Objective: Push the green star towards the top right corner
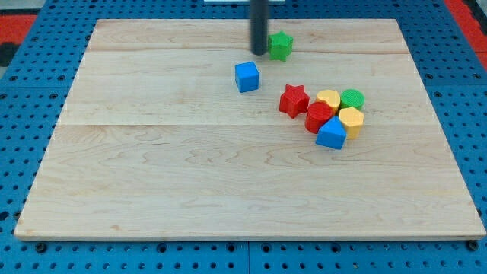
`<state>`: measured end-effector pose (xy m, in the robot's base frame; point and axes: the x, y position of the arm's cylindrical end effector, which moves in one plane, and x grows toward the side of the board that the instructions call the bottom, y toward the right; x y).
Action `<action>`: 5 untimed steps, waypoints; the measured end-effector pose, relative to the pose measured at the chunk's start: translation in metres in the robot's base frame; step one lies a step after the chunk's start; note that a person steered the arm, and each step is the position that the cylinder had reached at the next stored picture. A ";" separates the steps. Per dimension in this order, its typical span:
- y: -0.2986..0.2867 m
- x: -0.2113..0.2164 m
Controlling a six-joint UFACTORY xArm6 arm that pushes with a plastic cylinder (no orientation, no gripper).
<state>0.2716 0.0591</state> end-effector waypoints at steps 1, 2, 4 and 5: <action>0.055 -0.012; 0.085 -0.012; 0.049 0.059; -0.008 0.084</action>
<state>0.3551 0.0511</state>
